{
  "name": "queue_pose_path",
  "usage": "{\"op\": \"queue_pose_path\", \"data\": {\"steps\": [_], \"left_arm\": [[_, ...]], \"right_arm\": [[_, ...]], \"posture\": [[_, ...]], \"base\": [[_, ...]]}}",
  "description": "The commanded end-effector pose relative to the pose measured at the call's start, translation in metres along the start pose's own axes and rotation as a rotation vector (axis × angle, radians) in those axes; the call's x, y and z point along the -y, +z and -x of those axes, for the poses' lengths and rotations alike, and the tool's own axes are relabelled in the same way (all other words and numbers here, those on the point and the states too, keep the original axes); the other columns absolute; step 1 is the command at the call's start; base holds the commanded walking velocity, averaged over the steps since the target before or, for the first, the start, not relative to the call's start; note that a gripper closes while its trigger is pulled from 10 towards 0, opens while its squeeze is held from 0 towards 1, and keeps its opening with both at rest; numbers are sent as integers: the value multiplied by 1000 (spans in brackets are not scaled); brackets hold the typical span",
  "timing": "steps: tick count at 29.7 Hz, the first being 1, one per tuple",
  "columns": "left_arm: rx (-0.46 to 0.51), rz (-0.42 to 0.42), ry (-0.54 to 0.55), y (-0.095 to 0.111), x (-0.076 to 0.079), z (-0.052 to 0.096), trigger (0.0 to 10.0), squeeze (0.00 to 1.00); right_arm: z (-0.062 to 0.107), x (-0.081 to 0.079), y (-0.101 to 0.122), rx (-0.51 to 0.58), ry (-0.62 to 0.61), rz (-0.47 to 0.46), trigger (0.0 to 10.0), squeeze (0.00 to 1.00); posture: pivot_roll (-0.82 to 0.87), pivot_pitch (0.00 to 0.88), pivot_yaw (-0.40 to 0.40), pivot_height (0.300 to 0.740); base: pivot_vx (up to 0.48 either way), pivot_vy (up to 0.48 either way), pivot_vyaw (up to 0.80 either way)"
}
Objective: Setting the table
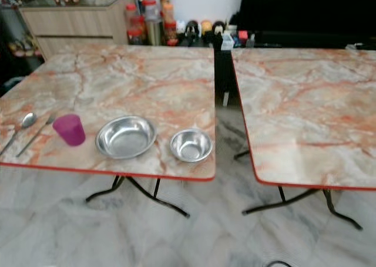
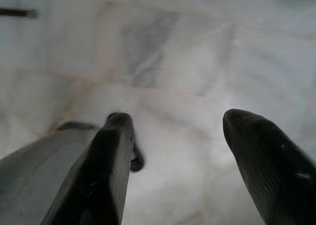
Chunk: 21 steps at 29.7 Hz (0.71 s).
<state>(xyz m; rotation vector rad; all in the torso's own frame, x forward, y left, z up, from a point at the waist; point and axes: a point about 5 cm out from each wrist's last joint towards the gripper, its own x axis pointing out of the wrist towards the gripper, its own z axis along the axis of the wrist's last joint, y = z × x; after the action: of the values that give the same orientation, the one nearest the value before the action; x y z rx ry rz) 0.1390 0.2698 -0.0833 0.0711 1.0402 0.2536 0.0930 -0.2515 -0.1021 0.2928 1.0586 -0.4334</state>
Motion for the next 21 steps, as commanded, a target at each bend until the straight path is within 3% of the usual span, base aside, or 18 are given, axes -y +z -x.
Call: {"op": "queue_pose_path", "data": {"steps": [1, 11, 13, 21], "left_arm": [[-22, -15, 28, -6, -10, 2, 10000, 0], [-15, 27, 54, -7, -10, 2, 10000, 0], [4, 70, 74, -7, -10, 2, 10000, 0], [78, 107, 90, -1, -11, 3, 10000, 0]], "right_arm": [[-1, -8, 2, 8, 20, 1, 10000, 0], [-1, -8, 3, 10, 21, 3, 10000, 0], [-1, -7, 3, 13, 21, 2, 10000, 0], [-1, -7, 4, 17, 24, 3, 10000, 0]], "posture": [[-11, 88, -29, 740], [-11, 86, -32, 740], [-8, 87, -33, 740], [-4, 87, -36, 740]], "base": [[0, 0, 0], [0, 0, 0], [0, 0, 0], [0, 0, 0]]}}
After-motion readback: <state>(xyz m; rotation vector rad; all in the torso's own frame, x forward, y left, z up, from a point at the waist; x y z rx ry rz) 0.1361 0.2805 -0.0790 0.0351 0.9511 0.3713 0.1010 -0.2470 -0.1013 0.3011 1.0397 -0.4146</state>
